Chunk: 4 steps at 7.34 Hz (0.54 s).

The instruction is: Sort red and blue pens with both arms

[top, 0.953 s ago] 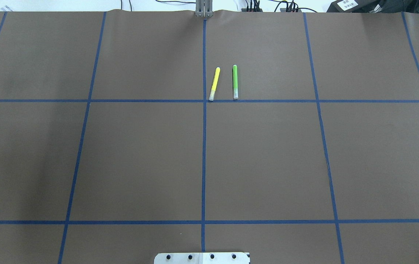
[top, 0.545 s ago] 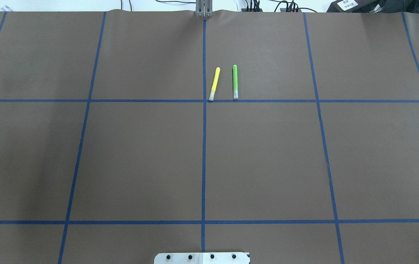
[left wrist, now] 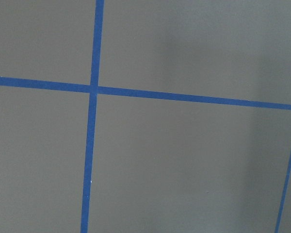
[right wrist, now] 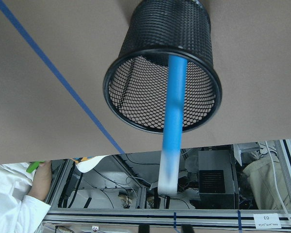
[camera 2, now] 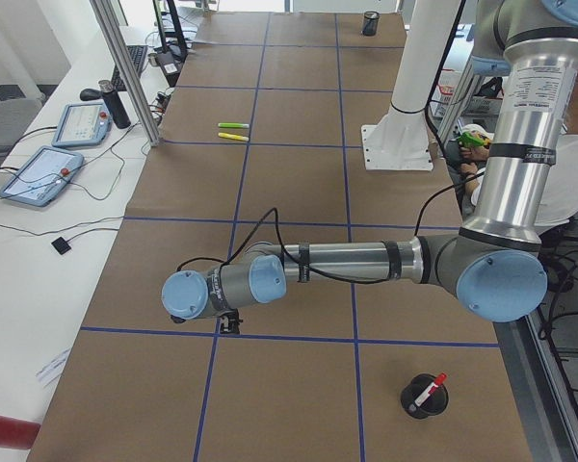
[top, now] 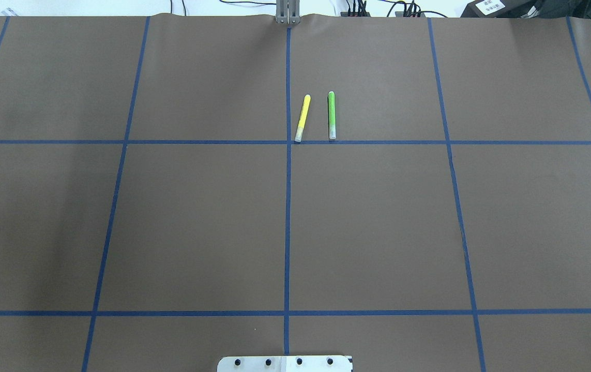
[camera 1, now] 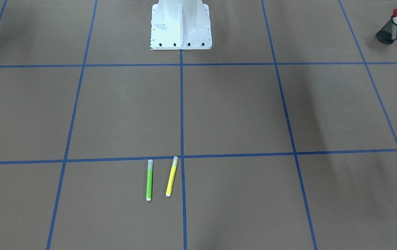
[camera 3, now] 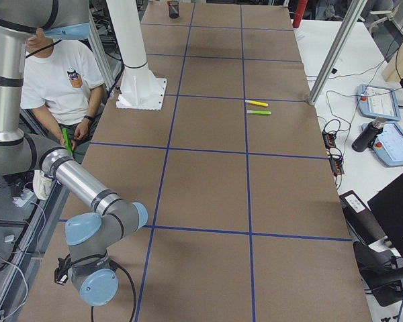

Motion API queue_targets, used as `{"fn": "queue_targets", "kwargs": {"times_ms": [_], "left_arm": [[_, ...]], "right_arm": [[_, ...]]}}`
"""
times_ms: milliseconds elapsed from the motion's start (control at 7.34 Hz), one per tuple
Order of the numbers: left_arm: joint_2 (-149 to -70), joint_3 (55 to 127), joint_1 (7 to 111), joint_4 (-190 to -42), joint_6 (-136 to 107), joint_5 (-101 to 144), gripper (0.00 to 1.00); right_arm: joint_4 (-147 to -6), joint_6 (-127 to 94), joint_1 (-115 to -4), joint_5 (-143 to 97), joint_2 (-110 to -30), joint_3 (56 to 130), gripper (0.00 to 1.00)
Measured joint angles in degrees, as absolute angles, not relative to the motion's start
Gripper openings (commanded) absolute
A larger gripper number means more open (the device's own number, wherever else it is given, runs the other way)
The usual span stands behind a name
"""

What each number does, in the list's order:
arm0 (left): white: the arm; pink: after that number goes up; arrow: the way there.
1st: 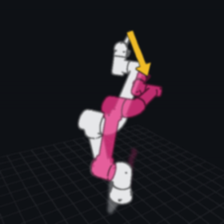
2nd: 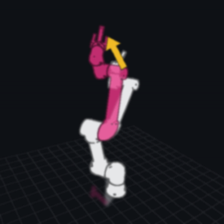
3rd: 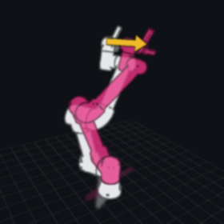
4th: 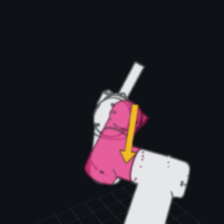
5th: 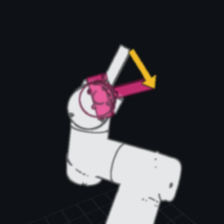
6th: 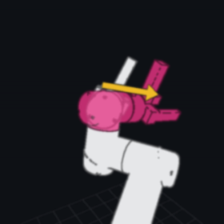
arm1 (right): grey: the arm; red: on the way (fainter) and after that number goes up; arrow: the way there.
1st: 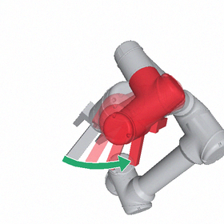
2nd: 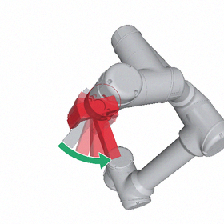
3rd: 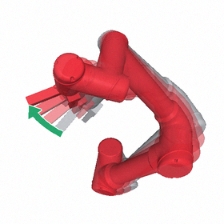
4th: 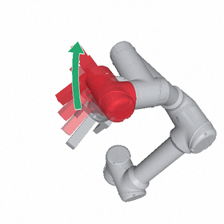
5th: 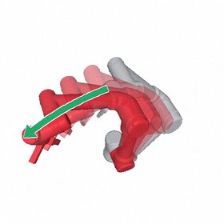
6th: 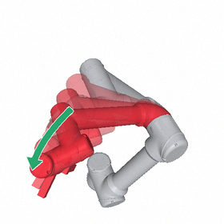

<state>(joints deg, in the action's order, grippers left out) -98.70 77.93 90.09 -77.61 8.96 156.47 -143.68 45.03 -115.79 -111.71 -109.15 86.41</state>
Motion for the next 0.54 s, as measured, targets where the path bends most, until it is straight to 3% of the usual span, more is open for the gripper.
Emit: {"fn": "queue_targets", "kwargs": {"times_ms": [545], "left_arm": [[-98.6, 78.3, 90.1, -77.7, 9.1, 156.4, 1.00]], "right_arm": [[-135.0, 45.2, -115.7, -122.4, -106.5, 86.6, 1.00]]}}
